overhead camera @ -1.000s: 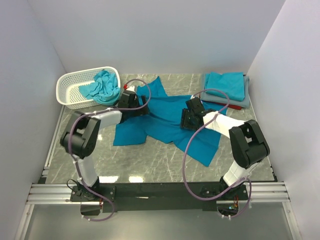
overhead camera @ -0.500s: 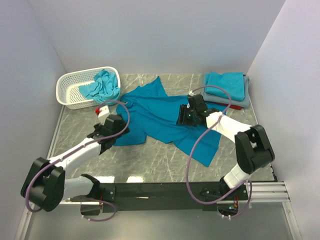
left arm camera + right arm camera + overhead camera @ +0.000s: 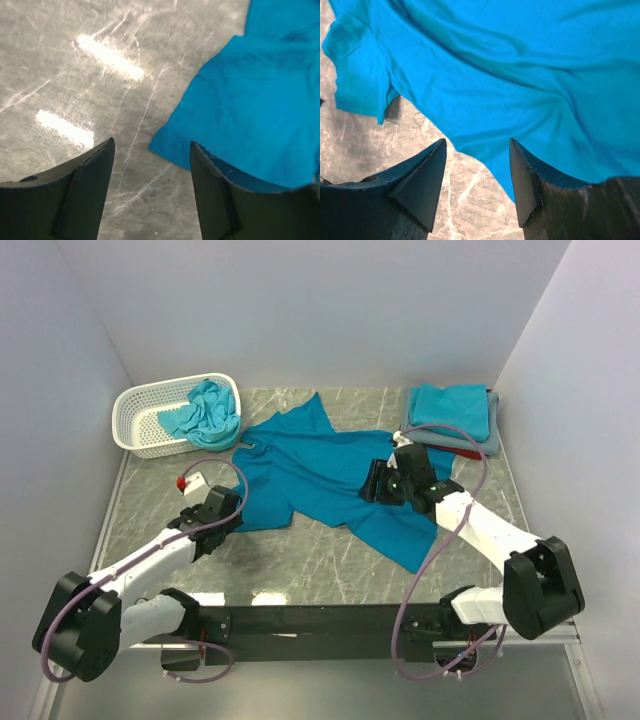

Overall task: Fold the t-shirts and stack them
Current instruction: Fold the tshirt

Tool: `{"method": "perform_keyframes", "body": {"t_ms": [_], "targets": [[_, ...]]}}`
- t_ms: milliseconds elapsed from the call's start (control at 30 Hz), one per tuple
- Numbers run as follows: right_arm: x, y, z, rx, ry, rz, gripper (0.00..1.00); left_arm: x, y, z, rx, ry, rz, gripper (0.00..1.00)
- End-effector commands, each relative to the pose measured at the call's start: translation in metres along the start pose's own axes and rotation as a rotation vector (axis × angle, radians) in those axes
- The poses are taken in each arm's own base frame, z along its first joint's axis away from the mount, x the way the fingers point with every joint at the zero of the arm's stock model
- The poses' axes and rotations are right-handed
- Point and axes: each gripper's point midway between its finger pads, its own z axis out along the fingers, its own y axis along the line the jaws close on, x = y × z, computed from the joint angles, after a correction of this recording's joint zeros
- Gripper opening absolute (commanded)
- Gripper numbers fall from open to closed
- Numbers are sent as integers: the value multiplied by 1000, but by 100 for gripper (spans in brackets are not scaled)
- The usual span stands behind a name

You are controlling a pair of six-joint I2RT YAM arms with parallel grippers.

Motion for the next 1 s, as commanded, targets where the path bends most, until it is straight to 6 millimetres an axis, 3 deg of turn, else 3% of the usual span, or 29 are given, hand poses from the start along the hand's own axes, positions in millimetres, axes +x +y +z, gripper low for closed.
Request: {"method": "perform_keyframes", "body": {"t_ms": [0,467,667,767,867,933,967], "targets": [[-8,7,-12,-39,-56,4,60,10,-3,6,3,33,19,66],[-2,4,-35,-42,-107,3,60,24,-12,18,-12,118,104,58],[-2,1,-38,-29,-119,2,60,28,-13,22,-27,142,132,50],[-3,-1,-38,-25,-124,3,60,30,-13,23,-32,153,141,42],[-2,-2,-38,-20,-121,3,60,30,-13,23,-31,156,148,25],[-2,-2,-38,-17,-123,4,60,30,-14,23,-24,155,148,2],[-2,-3,-37,-15,-121,3,60,30,-15,23,-23,154,147,0]]}}
